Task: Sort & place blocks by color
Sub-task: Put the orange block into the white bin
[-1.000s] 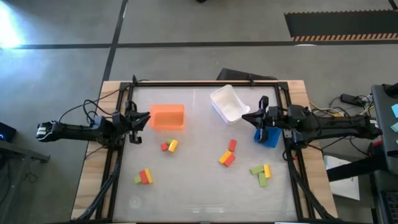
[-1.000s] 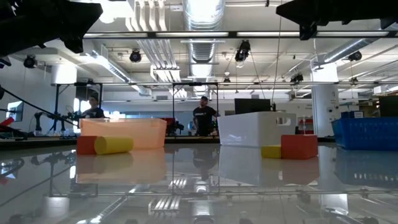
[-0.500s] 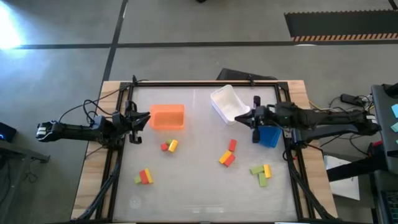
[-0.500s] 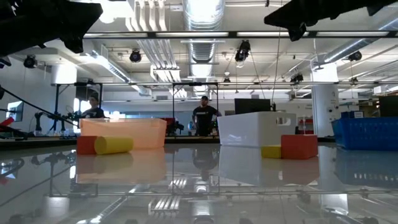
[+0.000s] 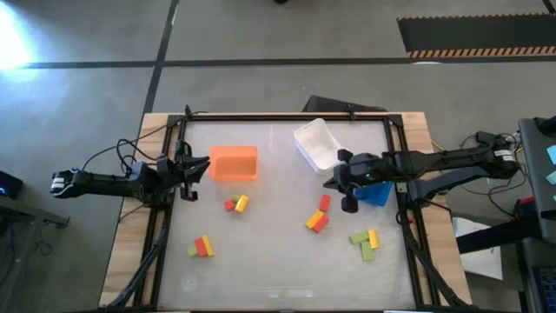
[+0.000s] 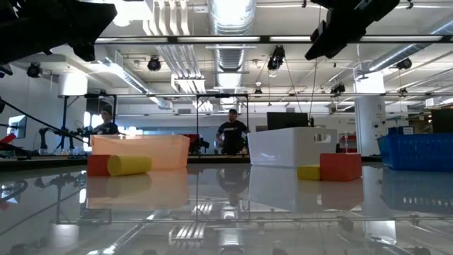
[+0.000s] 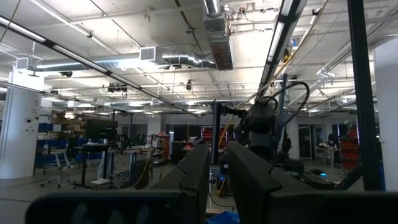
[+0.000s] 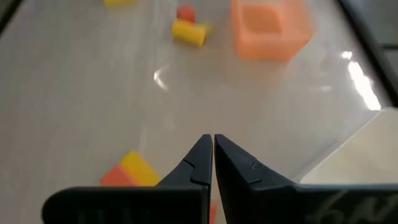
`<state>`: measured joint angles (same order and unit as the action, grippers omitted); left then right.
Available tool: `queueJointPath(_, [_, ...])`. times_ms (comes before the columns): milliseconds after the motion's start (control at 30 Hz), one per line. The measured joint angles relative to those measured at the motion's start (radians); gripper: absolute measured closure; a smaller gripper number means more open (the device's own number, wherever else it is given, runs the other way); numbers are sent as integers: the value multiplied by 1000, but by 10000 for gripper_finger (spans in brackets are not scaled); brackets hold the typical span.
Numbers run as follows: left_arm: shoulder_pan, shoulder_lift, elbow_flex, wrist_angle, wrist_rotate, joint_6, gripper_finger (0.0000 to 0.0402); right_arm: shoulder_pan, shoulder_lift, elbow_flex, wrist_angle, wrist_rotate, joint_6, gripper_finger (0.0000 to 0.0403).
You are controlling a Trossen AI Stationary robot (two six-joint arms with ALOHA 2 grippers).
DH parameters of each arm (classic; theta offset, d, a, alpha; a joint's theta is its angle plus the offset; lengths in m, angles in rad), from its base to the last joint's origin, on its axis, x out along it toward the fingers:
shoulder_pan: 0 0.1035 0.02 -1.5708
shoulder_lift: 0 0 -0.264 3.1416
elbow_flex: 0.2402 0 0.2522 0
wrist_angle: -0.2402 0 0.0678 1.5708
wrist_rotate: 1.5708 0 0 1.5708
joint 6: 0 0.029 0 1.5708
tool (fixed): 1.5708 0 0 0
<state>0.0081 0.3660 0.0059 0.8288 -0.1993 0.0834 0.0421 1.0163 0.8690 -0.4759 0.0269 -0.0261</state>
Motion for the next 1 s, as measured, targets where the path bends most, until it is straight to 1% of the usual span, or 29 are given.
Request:
queueJointPath(300, [0,0,0,0,0,0,359,41,145,119,-174,0,7,394])
queueJointPath(533, [0,0,0,-1,0,-1,359,63,239,186,-254,0,13,394])
queueJointPath(833, [0,6,0,-3,0,-2,359,65,330,273,-366,0,15,394])
queueJointPath(1000, [0,23,0,-3,0,-2,359,65,357,300,-388,0,15,394])
